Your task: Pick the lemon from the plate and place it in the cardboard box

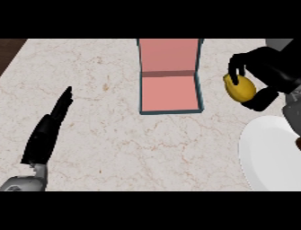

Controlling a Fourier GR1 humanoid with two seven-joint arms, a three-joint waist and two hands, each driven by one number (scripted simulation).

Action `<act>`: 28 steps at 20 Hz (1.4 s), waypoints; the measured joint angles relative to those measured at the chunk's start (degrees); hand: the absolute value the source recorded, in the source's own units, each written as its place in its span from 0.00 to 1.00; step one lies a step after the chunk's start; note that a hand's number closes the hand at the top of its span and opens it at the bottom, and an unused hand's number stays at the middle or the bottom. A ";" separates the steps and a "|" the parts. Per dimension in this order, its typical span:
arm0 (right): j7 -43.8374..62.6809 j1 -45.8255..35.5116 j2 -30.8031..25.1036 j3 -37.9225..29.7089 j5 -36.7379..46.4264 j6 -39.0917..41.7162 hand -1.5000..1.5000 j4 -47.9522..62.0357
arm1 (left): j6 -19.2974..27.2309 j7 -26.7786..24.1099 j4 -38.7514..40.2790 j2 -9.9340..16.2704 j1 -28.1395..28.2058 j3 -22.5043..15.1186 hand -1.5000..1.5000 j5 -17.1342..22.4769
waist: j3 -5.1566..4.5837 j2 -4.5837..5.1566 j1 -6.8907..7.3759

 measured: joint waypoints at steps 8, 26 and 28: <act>-25.20 -9.10 0.06 -6.23 -12.18 4.85 1.00 10.96 | 0.30 0.60 1.07 -0.09 -1.36 0.32 0.50 -0.28 | -0.04 -0.14 -1.02; -34.14 -33.74 10.76 -3.34 -19.48 7.77 1.00 37.15 | 0.96 1.03 2.97 0.10 -1.03 2.42 0.50 -0.10 | -0.44 -1.78 -4.62; -34.20 -35.10 13.70 -2.29 -18.62 6.61 1.00 39.60 | 1.09 1.07 2.48 0.28 -0.29 2.72 0.50 -0.16 | -0.46 -1.96 -5.06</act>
